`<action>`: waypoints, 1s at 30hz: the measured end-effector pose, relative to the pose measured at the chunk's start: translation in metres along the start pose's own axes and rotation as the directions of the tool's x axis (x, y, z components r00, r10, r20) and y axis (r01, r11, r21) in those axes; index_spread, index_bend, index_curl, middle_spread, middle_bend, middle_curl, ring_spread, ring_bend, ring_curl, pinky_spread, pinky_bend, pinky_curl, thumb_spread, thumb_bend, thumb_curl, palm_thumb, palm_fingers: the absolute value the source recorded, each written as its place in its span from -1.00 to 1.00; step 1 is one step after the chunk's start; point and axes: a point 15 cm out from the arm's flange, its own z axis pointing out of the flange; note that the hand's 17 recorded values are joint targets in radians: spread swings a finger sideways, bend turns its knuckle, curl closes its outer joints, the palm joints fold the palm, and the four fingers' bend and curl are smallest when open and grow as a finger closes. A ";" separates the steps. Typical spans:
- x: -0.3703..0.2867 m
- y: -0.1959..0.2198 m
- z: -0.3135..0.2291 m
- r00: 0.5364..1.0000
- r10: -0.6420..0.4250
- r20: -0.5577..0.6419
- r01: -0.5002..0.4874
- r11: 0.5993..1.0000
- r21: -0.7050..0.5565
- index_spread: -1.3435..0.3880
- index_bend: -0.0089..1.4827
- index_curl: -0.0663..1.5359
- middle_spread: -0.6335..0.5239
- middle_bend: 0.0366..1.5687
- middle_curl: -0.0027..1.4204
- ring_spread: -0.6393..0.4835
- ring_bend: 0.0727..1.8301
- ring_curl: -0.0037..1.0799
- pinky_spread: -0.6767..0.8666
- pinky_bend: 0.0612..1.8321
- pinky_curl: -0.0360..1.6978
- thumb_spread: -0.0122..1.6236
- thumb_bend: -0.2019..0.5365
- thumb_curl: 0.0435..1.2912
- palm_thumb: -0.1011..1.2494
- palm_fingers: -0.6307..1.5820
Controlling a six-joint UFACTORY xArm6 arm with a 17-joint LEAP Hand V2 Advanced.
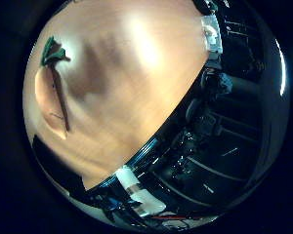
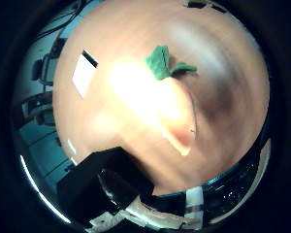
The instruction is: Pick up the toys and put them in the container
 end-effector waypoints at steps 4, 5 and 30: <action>0.001 -0.004 0.016 1.000 0.007 -0.014 -0.007 1.000 -0.026 0.56 -0.73 -0.45 0.59 -0.81 -0.60 0.76 -0.86 -0.64 0.57 -0.64 -0.62 0.21 -0.52 -0.64 -0.64 -0.27; 0.001 -0.004 0.018 1.000 0.007 -0.015 -0.007 1.000 -0.028 0.56 -0.73 -0.45 0.59 -0.82 -0.61 0.76 -0.86 -0.63 0.57 -0.64 -0.62 0.21 -0.53 -0.64 -0.64 -0.27; -0.015 0.000 0.050 0.994 -0.029 -0.107 0.021 0.997 -0.074 0.49 -0.53 -0.36 0.57 -0.81 -0.61 0.77 -0.89 -0.70 0.60 -0.69 -0.63 0.21 -0.53 -0.63 -0.60 -0.21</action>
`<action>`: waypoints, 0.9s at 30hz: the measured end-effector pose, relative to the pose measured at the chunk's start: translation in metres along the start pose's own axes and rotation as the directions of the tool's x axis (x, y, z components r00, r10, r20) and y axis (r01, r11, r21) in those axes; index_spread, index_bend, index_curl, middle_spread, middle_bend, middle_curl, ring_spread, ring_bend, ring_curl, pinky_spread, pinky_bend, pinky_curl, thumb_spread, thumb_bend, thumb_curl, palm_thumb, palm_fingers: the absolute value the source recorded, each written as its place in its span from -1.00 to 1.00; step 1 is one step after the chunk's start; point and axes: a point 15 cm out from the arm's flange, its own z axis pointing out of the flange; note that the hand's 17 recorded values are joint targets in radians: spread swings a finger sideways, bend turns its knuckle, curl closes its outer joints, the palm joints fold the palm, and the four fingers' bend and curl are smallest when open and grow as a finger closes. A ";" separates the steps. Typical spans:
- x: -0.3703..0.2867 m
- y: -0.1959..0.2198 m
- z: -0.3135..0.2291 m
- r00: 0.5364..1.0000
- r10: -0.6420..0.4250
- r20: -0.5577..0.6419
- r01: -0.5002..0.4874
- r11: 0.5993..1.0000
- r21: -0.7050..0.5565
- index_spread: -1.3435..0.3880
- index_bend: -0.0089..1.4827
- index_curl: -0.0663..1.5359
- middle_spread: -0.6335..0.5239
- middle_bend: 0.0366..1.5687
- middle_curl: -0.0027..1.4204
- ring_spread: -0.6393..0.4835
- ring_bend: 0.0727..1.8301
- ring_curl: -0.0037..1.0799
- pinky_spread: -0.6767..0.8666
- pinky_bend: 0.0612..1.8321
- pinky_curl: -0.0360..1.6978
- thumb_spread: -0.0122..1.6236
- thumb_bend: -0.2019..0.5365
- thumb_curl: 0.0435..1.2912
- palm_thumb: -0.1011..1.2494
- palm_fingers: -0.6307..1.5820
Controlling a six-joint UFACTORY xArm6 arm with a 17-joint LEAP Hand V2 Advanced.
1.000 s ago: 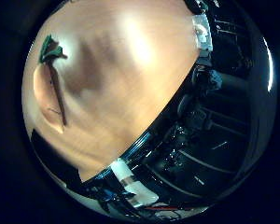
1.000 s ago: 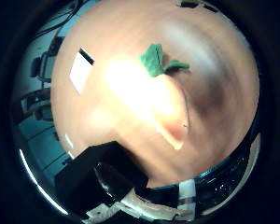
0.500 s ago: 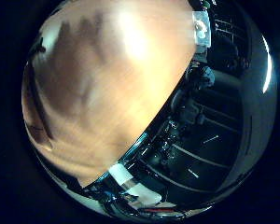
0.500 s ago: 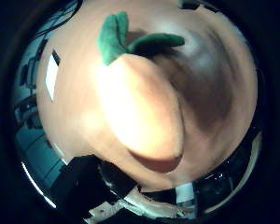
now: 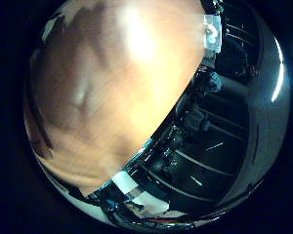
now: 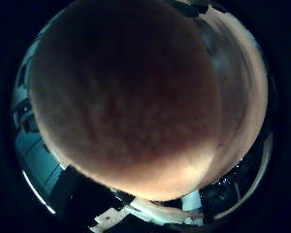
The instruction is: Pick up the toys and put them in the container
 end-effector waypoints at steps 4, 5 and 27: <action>-0.006 0.002 -0.003 1.000 -0.013 -0.010 0.014 1.000 0.007 0.43 -0.37 -0.31 0.54 -0.79 -0.59 0.76 -0.90 -0.74 0.60 -0.72 -0.64 0.25 -0.45 -0.61 -0.46 -0.18; -0.006 0.002 -0.004 1.000 -0.017 -0.015 0.017 1.000 0.011 0.39 -0.30 -0.30 0.52 -0.79 -0.59 0.75 -0.90 -0.75 0.59 -0.75 -0.65 0.29 -0.42 -0.60 -0.35 -0.16; 0.029 0.016 -0.050 0.997 -0.052 -0.052 0.055 0.997 0.062 0.09 0.37 -0.08 -0.45 -0.30 -0.30 0.32 -0.82 -0.76 0.49 -0.87 -0.78 0.04 -0.51 -0.16 0.64 0.04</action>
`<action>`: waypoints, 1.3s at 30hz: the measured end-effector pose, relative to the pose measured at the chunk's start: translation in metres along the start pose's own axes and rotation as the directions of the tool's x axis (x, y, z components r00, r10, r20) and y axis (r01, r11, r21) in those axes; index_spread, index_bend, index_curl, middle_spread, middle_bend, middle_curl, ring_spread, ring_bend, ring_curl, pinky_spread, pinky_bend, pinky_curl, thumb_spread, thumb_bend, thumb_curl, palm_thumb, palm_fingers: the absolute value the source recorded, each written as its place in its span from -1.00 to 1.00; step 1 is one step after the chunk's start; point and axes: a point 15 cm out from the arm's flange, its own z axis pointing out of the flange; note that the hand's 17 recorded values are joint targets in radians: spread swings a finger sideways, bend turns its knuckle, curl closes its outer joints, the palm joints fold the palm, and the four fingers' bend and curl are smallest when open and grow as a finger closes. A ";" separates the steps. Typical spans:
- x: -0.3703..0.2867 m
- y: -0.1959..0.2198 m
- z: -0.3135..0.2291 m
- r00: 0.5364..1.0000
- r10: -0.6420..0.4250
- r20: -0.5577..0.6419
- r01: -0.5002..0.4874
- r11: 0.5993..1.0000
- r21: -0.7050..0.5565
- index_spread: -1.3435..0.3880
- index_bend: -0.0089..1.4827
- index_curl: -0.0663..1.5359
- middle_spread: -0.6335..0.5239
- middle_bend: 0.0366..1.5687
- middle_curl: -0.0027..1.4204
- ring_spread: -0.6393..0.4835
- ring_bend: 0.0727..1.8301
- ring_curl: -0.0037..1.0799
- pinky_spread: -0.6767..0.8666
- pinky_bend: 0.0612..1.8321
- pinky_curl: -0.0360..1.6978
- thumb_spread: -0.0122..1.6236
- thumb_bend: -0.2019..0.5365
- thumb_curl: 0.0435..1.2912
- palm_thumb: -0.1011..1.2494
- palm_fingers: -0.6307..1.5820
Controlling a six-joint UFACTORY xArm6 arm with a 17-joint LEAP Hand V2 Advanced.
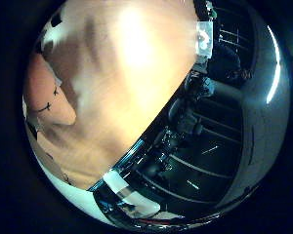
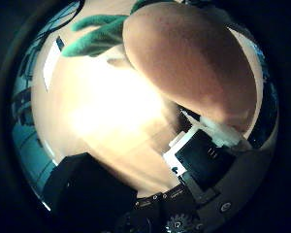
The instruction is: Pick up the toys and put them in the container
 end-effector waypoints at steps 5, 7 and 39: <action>0.035 0.010 -0.032 0.999 -0.024 0.029 0.022 0.998 0.054 0.09 0.37 -0.07 -0.51 -0.30 -0.26 0.27 -0.82 -0.72 0.48 -0.86 -0.79 0.02 -0.51 -0.12 0.63 0.04; 0.051 0.017 -0.045 0.999 -0.036 0.038 0.033 0.997 0.075 0.09 0.36 -0.06 -0.52 -0.30 -0.25 0.26 -0.83 -0.70 0.48 -0.86 -0.78 0.01 -0.52 -0.10 0.62 0.03; 0.105 0.254 -0.283 0.935 -0.355 -0.006 0.317 0.828 0.462 0.07 0.33 -0.02 -0.63 -0.32 -0.05 0.16 -0.85 -0.61 0.46 -0.86 -0.79 -0.06 -0.52 -0.01 0.59 0.07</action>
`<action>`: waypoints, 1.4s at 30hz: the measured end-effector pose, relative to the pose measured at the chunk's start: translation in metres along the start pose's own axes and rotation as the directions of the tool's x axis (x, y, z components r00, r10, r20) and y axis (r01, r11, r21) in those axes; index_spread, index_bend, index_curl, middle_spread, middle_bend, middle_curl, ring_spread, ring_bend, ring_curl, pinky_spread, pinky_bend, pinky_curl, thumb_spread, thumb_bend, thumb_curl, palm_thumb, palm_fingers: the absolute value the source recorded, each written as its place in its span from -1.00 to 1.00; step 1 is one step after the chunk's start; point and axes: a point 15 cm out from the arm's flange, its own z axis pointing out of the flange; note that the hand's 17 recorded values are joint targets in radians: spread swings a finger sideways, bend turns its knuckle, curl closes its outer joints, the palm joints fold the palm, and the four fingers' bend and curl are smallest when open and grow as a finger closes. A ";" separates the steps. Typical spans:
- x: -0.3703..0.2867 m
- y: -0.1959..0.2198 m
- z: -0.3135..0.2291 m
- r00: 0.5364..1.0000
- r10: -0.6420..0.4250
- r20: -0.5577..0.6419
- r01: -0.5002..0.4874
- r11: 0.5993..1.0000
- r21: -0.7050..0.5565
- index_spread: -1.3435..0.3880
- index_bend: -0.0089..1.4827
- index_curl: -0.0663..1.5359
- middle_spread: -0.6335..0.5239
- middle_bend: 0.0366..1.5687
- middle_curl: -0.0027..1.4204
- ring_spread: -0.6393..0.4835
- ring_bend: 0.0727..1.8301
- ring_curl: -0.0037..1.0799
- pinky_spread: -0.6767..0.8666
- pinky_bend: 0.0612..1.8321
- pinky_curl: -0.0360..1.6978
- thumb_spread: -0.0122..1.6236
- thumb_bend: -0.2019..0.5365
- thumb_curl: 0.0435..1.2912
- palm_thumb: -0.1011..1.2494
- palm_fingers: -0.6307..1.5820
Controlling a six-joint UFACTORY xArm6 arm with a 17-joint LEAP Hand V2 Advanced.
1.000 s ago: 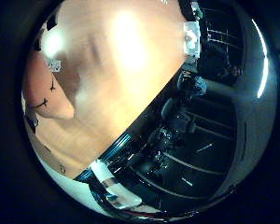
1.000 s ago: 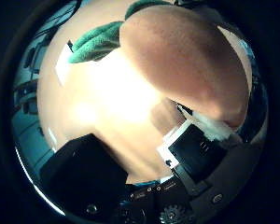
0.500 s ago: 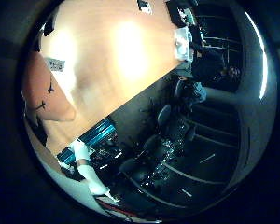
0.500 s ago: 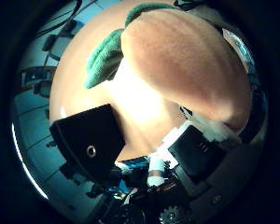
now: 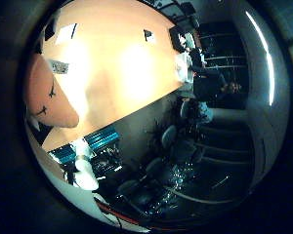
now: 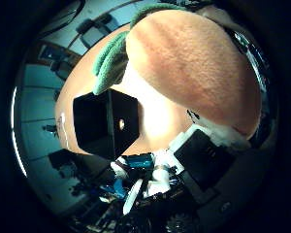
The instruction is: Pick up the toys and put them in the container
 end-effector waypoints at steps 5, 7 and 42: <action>-0.031 0.009 -0.027 0.998 -0.054 0.013 0.053 0.996 0.075 0.07 0.31 -0.03 -0.65 -0.31 -0.03 0.13 -0.84 -0.60 0.47 -0.87 -0.81 -0.07 -0.52 0.00 0.59 0.08; -0.044 0.014 -0.038 0.997 -0.080 0.021 0.077 0.991 0.108 0.07 0.31 -0.03 -0.66 -0.31 -0.02 0.12 -0.84 -0.60 0.47 -0.86 -0.81 -0.07 -0.52 0.00 0.59 0.09; -0.262 0.015 -0.114 0.909 -0.358 0.214 0.249 0.877 0.410 0.05 0.22 -0.01 -0.71 -0.34 0.08 0.06 -0.79 -0.60 0.48 -0.85 -0.83 -0.07 -0.52 0.01 0.55 0.11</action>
